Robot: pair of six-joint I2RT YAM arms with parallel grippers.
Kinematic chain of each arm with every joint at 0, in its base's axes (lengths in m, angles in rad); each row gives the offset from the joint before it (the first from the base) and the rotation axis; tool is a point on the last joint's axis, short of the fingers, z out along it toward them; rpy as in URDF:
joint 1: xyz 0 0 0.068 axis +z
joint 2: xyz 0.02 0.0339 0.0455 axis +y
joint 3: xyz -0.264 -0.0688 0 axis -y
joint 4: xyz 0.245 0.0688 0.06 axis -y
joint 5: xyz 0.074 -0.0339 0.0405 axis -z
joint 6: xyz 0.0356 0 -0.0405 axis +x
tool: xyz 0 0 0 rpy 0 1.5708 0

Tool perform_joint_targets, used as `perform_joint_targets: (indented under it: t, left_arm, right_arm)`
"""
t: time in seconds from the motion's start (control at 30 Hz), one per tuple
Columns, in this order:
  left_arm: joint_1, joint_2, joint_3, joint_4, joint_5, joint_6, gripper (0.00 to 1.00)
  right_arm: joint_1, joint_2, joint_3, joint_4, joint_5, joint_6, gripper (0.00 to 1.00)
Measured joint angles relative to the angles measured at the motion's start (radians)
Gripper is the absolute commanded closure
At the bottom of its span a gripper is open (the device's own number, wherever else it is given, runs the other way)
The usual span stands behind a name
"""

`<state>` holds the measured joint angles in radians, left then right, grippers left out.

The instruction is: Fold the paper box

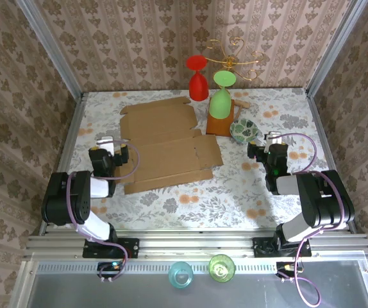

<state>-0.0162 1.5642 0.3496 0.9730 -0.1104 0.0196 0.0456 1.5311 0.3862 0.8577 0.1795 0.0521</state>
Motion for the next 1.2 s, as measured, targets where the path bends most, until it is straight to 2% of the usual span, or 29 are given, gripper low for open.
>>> perform_joint_targets:
  t: [0.9,1.03,1.2]
  left_arm:
    - [-0.002,0.0,-0.004,0.008,-0.033,0.0,0.0]
    - [-0.013,0.0,-0.064,0.097,-0.075,0.0,0.0]
    - [-0.067,-0.001,-0.133,0.193,-0.111,0.028,0.0]
  right_arm:
    - [0.0,0.0,0.0,0.002,0.0,0.0,0.0]
    - [0.021,-0.015,-0.029,0.034,0.029,-0.003,0.0]
    - [0.051,-0.122,-0.06,0.005,0.061,-0.02,0.0]
